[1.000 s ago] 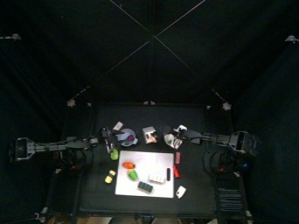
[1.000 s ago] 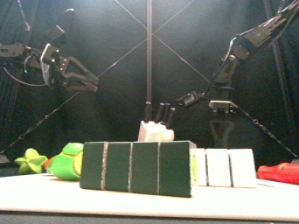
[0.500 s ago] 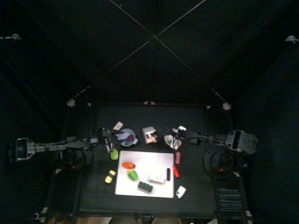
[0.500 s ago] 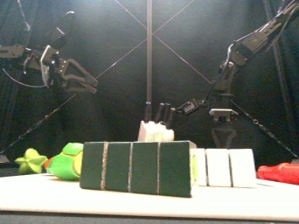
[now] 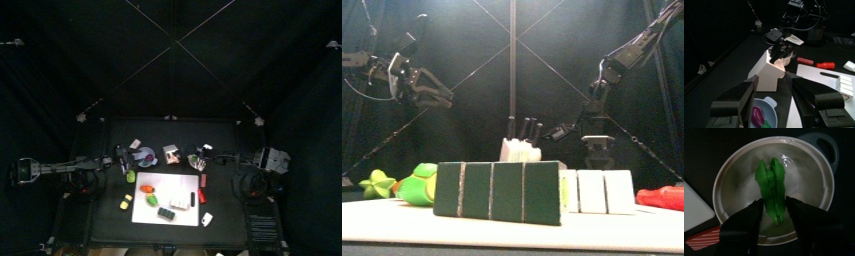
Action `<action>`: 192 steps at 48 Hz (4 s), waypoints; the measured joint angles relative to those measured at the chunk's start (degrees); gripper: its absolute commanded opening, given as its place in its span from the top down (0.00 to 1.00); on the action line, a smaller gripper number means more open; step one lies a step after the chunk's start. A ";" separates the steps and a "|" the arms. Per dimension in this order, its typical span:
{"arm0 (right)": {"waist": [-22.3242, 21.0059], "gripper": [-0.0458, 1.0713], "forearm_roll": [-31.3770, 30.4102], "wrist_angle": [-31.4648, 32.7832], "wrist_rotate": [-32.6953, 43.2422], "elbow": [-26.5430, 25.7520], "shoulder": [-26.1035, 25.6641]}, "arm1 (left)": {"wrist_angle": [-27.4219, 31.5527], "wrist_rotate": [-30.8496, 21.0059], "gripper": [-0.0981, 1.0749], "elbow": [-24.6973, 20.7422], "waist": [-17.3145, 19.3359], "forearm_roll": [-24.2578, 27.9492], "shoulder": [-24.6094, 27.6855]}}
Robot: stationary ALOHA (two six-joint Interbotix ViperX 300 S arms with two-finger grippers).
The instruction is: Grab peas
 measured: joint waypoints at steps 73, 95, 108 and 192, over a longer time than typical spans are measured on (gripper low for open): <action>0.35 0.11 -3.52 -0.97 0.18 -0.09 -6.24 | 0.00 0.00 0.19 0.18 0.00 -0.18 0.09; -0.97 0.11 6.68 -0.53 9.14 -2.90 -6.24 | 0.00 -0.09 0.19 0.18 0.00 -0.18 0.09; -1.32 0.11 4.57 2.46 24.17 -3.25 -6.33 | 0.00 -0.09 0.19 0.18 0.00 -0.18 0.09; 0.44 0.21 -5.62 -1.41 65.39 -1.93 3.25 | 0.18 0.00 0.19 0.70 0.09 -0.18 -0.35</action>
